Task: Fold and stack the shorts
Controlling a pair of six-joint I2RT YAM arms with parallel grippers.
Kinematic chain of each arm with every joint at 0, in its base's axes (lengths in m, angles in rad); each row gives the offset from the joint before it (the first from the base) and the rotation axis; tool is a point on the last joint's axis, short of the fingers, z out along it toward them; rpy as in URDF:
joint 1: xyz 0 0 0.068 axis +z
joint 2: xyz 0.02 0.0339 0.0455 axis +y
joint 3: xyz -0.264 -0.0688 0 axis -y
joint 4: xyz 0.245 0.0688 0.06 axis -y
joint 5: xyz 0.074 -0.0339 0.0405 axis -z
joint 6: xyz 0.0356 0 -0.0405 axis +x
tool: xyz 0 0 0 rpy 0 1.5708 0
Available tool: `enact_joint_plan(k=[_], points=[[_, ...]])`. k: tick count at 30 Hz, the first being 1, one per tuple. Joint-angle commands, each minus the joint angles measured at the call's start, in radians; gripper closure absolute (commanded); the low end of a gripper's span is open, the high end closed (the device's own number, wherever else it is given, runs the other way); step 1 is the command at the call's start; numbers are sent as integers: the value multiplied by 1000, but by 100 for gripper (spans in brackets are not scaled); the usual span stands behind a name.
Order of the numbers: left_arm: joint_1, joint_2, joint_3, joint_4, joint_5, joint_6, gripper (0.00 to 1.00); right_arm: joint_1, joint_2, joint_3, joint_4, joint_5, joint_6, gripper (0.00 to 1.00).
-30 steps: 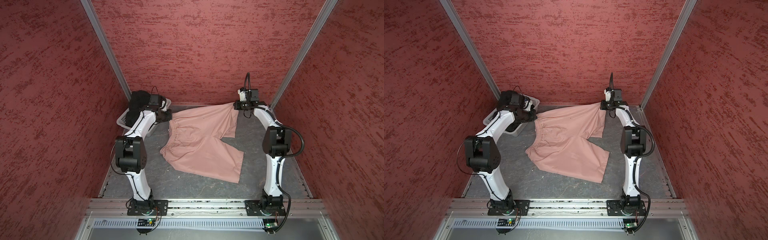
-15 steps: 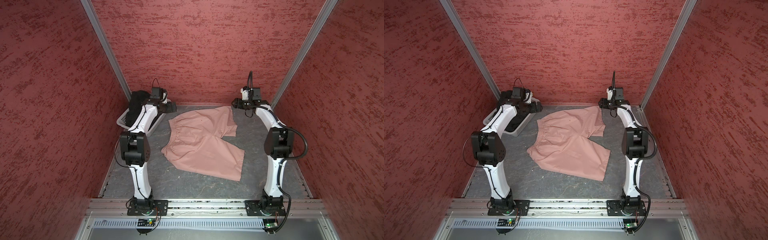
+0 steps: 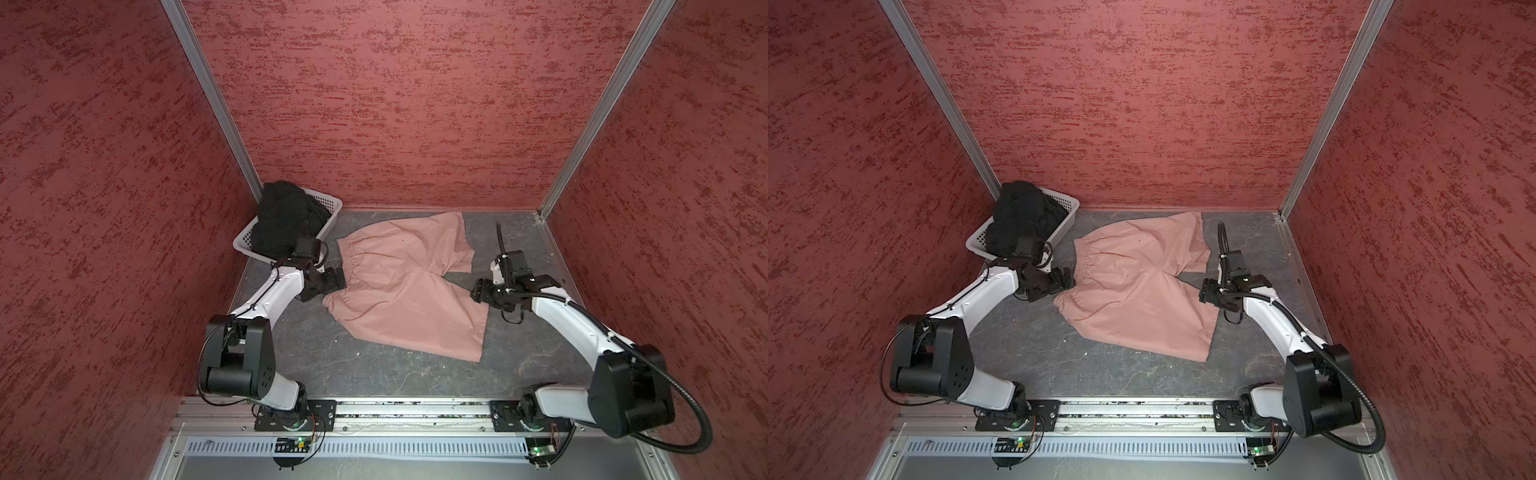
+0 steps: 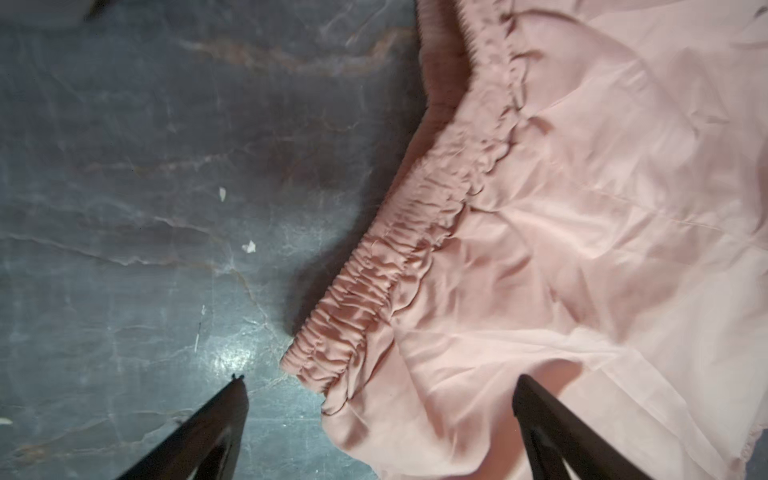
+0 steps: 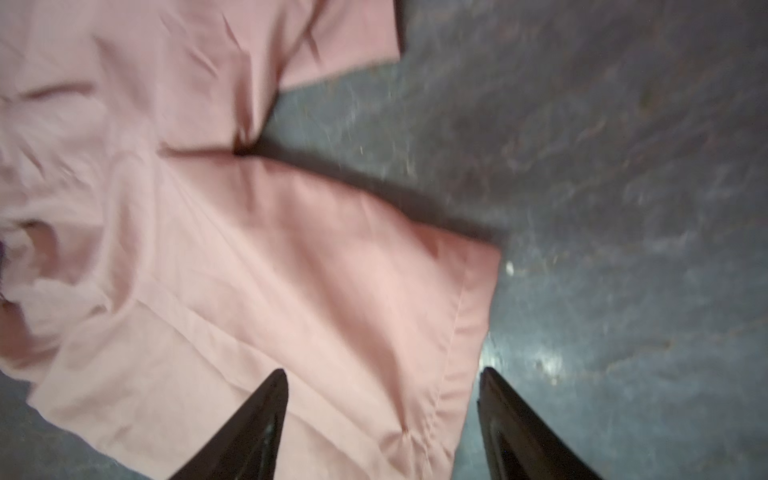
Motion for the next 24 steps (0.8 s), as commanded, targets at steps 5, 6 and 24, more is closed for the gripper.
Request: enact_joint_plan(k=[5,6,24], points=[[-5,-26,-98,129,0,-85,1,95,-122,-147,-136,11,258,29],[-3,-14,-100,137,6,-85,1,106,-128,-170,-127,2,276,29],[41,-10,-181,228,114,-79,1,140,-160,-352,178,-31,394,100]])
